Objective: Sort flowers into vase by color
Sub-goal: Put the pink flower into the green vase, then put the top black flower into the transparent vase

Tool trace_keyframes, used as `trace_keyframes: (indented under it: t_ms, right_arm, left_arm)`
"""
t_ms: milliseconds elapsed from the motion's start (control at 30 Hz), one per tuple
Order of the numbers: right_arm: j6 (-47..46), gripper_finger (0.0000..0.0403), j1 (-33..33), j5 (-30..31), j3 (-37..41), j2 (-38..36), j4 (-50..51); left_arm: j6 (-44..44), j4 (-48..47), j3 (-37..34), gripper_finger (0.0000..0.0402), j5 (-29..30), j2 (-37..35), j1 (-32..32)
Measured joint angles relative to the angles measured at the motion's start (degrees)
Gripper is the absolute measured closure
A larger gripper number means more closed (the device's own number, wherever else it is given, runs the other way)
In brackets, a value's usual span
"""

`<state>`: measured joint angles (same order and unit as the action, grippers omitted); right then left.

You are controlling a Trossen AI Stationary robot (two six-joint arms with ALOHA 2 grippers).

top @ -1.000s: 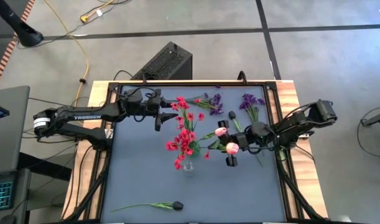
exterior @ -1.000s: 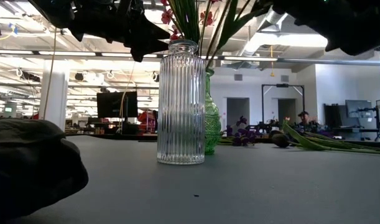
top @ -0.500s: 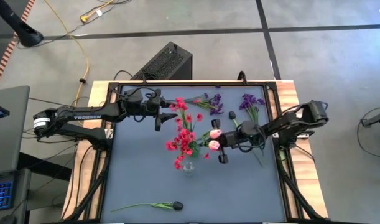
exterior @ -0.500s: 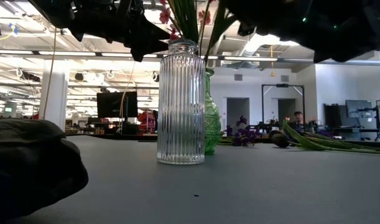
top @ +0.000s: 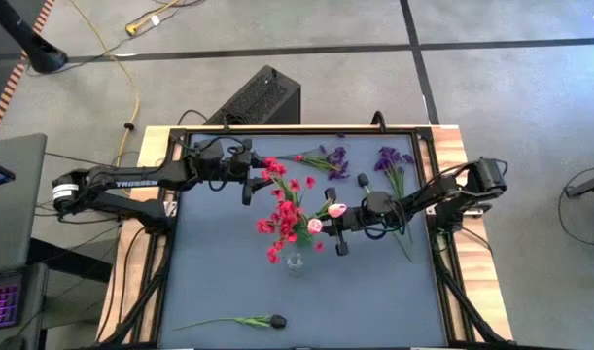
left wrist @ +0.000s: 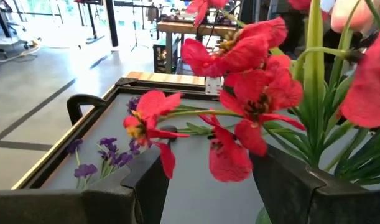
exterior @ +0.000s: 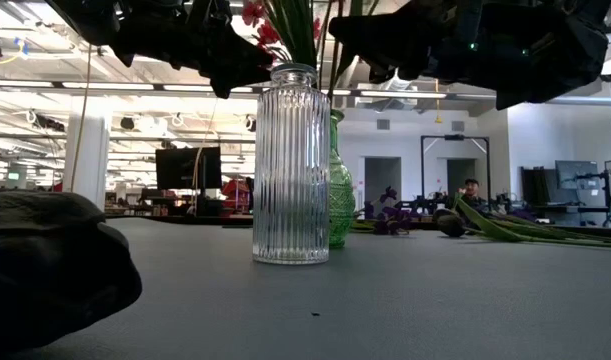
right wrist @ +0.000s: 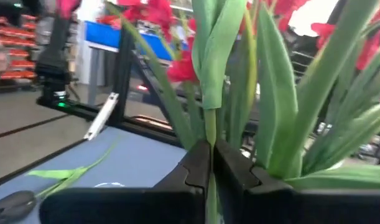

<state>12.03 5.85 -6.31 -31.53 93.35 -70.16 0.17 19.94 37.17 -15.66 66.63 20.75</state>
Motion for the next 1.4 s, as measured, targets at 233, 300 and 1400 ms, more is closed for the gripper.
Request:
trace_keyframes:
  t_ms: [233, 300, 1400]
  right_arm:
    - [-5.23, 0.0353, -0.44, 3.43, -0.02, -2.09, 6.42]
    - [-6.66, 0.0352, -0.81, 3.45, -0.02, -3.78, 9.63]
    - [-9.58, 0.0152, -1.14, 3.43, -21.14, -16.32, 85.8]
  left_arm:
    - [0.89, 0.02, 0.0, 0.0196, -0.01, 0.0, 0.01]
    - [0.91, 0.02, 0.0, 0.0196, -0.02, 0.0, 0.01]
    - [2.11, -0.13, 0.0, 0.0196, -0.57, 0.0, 0.02]
